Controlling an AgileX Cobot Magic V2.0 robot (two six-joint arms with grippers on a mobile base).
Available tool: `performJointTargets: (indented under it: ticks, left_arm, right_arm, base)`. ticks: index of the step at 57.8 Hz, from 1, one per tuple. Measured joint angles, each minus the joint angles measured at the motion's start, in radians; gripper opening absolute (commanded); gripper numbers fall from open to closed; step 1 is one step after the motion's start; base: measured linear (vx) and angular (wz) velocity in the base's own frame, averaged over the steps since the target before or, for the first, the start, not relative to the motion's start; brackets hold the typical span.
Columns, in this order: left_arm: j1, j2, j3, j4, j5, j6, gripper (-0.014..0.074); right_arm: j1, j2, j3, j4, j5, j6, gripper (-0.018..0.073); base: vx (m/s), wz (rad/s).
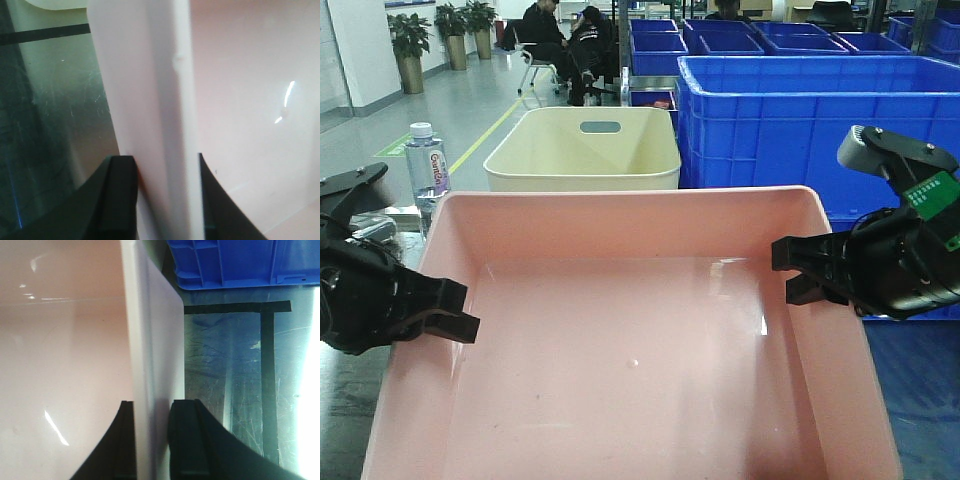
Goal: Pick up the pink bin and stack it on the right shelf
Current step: 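Carry the pink bin with both grippers toward the blue crate shelf, then lower the pink bin onto the dark shelf surface and open both grippers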
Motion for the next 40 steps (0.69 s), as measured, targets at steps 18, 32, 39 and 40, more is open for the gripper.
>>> performJointTargets:
  ticks: [18,32,39,40]
  left_arm:
    - [0.000,0.000,0.000,0.000,0.000,0.000,-0.0005]
    - [0.000,0.020,0.000,0.032,-0.002,0.000,-0.0005]
    - [0.000,0.073,0.000,0.055,-0.002,0.000,-0.0001]
    - [0.000,0.081,0.000,0.057,-0.002,0.000,0.0000]
  right_arm:
    - [0.000,0.000,0.000,0.000,0.000,0.000,-0.0009]
    - [0.000,0.052,-0.002,0.008,0.008,0.000,-0.0009]
    - [0.000,0.127,-0.002,0.016,0.027,0.001,-0.0009]
    - [0.000,0.137,-0.002,0.016,0.030,0.002,-0.0008]
  base:
    - [0.00,0.00]
    - [0.00,0.00]
    - [0.00,0.00]
    - [0.00,0.00]
